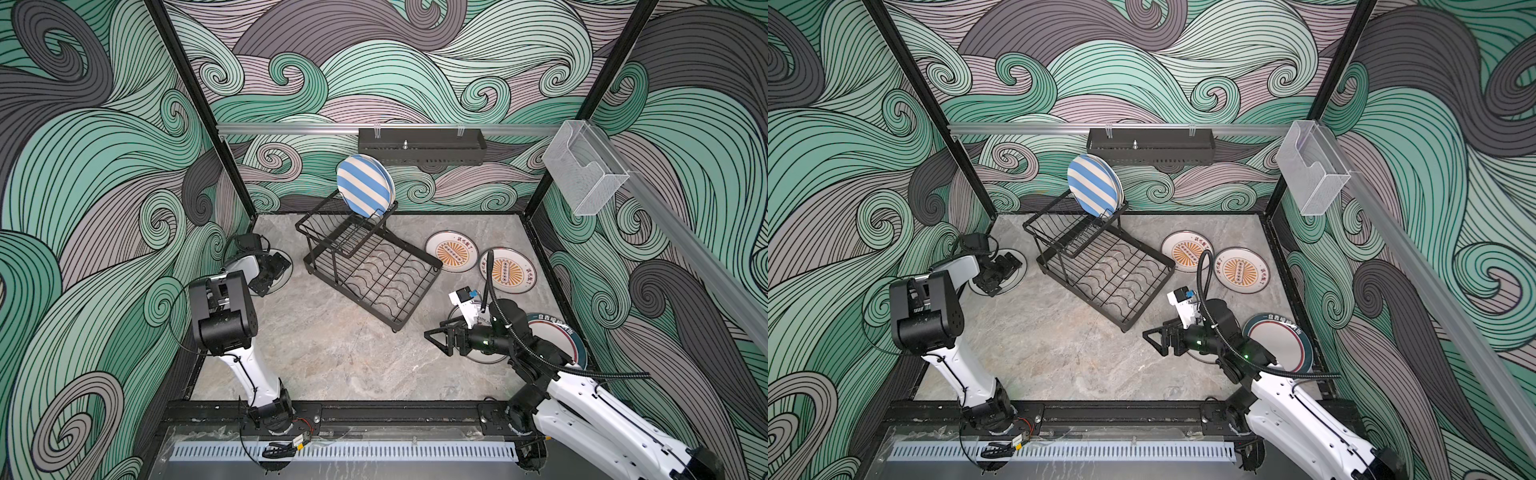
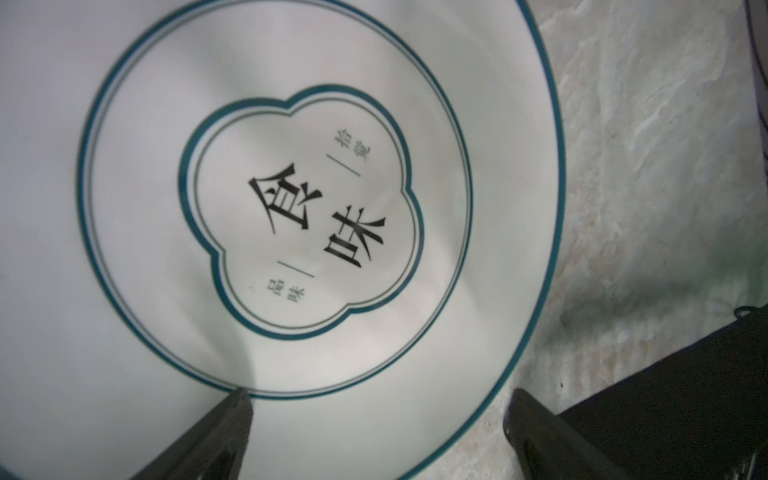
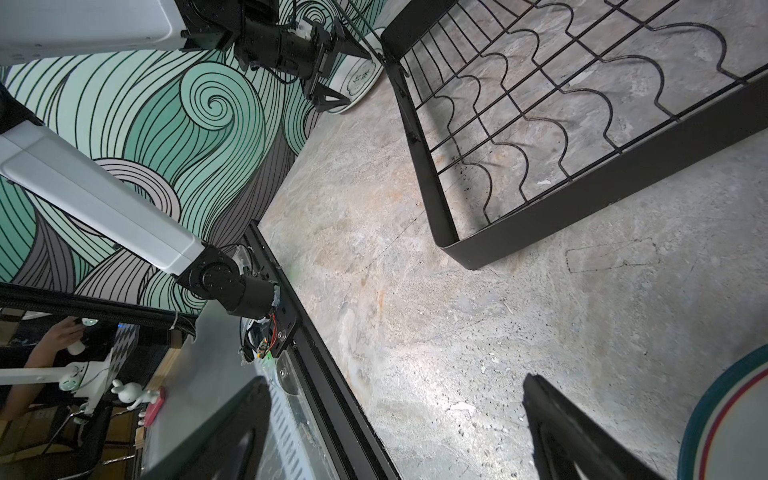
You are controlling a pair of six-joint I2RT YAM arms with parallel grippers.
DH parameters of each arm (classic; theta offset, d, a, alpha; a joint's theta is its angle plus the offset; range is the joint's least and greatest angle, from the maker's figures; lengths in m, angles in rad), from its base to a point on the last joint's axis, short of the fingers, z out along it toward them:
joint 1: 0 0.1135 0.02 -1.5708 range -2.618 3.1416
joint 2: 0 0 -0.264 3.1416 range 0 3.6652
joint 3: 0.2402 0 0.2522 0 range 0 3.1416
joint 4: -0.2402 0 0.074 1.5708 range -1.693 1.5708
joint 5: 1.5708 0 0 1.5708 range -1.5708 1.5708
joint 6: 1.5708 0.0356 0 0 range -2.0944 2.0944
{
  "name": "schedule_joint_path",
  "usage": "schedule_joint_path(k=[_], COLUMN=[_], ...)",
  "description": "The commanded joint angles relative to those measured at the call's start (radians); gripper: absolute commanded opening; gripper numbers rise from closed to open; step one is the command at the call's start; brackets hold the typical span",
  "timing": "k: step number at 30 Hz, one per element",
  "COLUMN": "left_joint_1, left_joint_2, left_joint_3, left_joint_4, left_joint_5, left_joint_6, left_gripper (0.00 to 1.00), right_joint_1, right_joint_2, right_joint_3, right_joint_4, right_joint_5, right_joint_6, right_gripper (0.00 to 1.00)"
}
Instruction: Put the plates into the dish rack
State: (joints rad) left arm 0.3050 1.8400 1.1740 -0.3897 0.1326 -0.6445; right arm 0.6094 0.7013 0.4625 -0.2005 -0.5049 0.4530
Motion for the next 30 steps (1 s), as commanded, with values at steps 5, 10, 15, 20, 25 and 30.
schedule_joint_path(k=[5,10,15,20,25,30], left_joint_1=[-0.003,-0.013,-0.037,-0.051,-0.078,-0.195], left_joint_2=[-0.081,-0.134,-0.22,-0.308,-0.352,-0.393], left_joint_3=[-0.146,-0.238,-0.307,-0.405,-0.469,-0.533], left_joint_4=[-0.03,0.007,-0.027,-0.032,-0.031,-0.011], left_joint_5=[0.066,0.14,0.145,0.178,0.201,0.199], left_joint_6=[-0.044,-0.076,-0.061,-0.058,-0.062,-0.087], left_gripper=[0.99,0.98,0.98,0.99,0.99,0.99], right_joint_1=[0.006,0.004,0.003,0.003,0.003,0.003], right_joint_2=[-0.035,-0.036,0.008,0.088,0.157,0.231], right_joint_3=[-0.011,-0.01,-0.012,0.0,0.06,0.105], right_joint_4=[-0.012,-0.006,0.073,0.14,0.108,0.12], right_joint_5=[-0.004,-0.013,-0.026,-0.059,-0.075,-0.075], right_joint_6=[-0.002,0.001,0.022,0.03,-0.022,-0.03], right_gripper=[0.95,0.96,0.97,0.96,0.97,0.97])
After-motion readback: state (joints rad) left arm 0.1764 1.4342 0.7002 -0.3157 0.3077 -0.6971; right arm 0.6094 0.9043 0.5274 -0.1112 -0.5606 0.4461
